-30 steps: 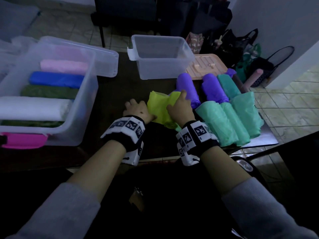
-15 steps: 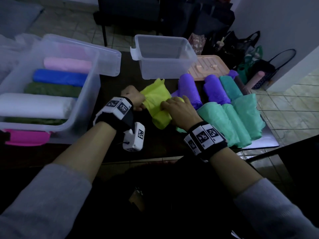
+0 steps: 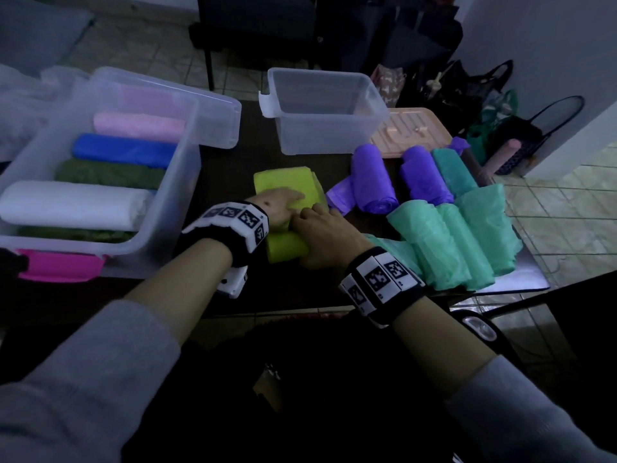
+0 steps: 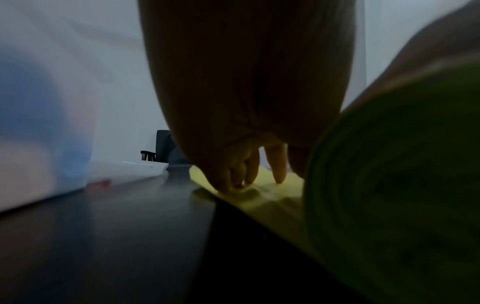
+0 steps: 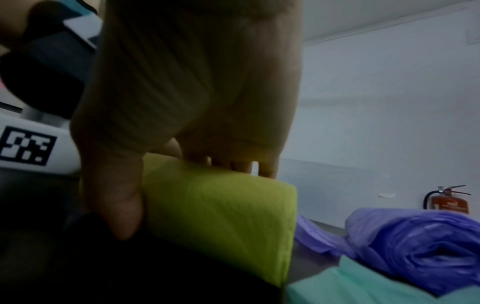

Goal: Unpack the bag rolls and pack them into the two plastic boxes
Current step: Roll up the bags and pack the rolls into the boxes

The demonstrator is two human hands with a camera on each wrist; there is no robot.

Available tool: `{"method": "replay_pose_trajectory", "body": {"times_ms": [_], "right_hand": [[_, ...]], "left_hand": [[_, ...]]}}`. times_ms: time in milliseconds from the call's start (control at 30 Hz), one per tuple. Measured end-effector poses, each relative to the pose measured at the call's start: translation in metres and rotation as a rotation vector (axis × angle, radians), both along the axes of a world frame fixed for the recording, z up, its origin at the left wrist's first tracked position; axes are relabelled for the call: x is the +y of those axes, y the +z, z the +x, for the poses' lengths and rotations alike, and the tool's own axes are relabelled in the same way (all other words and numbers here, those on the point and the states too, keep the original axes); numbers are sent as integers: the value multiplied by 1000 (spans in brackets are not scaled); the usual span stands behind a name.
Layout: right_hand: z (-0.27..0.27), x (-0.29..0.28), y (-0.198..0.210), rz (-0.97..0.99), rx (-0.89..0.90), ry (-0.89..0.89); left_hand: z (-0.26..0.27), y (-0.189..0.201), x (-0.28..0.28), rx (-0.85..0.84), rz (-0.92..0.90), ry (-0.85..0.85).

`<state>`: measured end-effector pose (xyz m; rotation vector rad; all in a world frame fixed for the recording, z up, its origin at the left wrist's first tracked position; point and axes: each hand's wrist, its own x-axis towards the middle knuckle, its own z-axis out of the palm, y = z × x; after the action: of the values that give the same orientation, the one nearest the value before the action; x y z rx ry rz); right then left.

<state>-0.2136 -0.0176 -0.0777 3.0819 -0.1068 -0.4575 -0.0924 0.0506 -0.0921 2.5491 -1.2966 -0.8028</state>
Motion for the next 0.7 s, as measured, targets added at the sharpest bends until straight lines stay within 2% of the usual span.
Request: {"method": "replay_pose_trajectory", "body": {"times_ms": [133,367,467,600,700], "right_hand": [[-2,-1,0,158,40,-40],[-3,0,0,343,71,-103],[-4,-5,2,409,77,-146],[-1,-7,5,366,69,-149],[3,-10,7,323,110,-164]], "left_hand": [[4,-4,0,-27,159,-115],[14,-10,4,9,124,-101],[12,-4,9,39,47,-47],[4,16,17,37,-146,97],[1,36,21,91,-143,146]]}}
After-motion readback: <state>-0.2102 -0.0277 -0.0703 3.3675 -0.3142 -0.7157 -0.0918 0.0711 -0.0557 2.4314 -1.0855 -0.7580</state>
